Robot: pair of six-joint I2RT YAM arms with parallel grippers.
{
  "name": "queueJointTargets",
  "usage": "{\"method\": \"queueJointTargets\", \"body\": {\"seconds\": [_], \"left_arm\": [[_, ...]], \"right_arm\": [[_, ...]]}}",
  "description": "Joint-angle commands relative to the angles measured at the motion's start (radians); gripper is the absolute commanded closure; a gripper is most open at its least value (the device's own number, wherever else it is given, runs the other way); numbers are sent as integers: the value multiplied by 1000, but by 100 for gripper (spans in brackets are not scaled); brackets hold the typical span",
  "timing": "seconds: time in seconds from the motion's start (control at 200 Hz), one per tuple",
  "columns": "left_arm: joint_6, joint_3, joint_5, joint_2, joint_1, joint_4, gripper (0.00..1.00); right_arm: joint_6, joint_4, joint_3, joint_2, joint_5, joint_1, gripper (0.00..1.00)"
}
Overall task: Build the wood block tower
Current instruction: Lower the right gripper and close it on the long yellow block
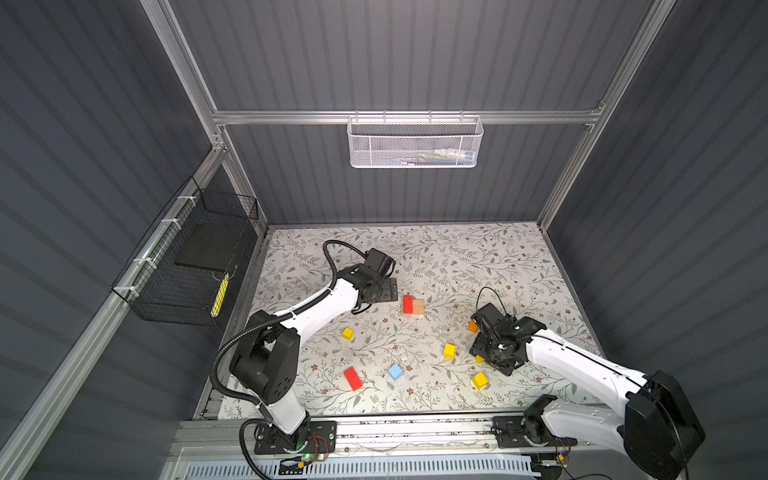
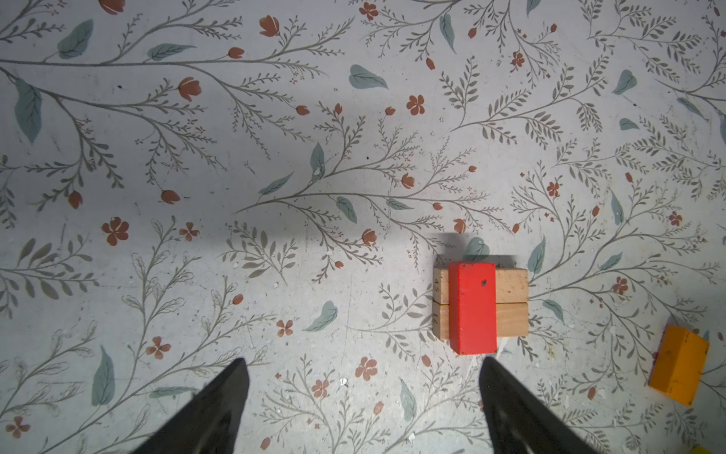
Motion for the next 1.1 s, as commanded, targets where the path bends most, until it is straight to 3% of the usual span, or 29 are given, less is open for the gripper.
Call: {"method": "queueJointTargets", "body": {"seconds": [0.0,0.841,1.096], "left_arm": [[20,-13,-5,-32,9,3,8],[29,-17,9,-15,43,10,8],[30,-23,11,-19,50,11,8]], "right_arm": [[18,4,-9,7,-5,-15,29],[-5,113,5,148,-71,-115,33],[-23,112,17,183,-83,-121,42]]}}
